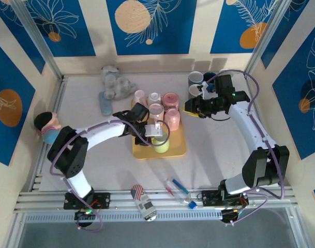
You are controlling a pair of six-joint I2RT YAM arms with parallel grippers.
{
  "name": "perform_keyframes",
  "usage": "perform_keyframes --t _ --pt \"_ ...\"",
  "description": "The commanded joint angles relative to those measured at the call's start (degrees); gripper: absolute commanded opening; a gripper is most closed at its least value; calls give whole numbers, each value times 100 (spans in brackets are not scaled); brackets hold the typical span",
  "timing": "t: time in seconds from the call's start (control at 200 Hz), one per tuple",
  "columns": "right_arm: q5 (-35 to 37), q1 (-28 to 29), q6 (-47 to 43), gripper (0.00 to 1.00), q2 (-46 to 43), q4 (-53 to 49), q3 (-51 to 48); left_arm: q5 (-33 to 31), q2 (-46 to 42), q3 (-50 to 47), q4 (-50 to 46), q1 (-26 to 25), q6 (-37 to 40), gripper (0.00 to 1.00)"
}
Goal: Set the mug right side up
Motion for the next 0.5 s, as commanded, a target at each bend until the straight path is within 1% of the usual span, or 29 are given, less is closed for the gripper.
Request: perform_keyframes --t 0.0,0.135,0.205,0.29,0.36,0.475,0.495 --pt "-45 -84 74 41 -190 -8 -127 14 122 174 -390 -112 208 37" --pt "-73 -162 35 40 -239 -44 -179 16 200 281 -468 -159 221 33" --pt "54 -183 26 39 -272 -53 -188 21 249 353 -516 -182 234 29" --pt "264 -198 22 36 -331 -73 -187 65 305 439 -572 -182 235 20" --pt "352 -216 -9 36 -376 -65 -204 78 346 500 -613 -186 263 14" --pt "404 -236 -45 36 -383 -135 -226 107 384 580 -697 -189 269 1" --pt "414 -234 -55 36 -398 -150 -227 125 371 581 -697 -188 245 0"
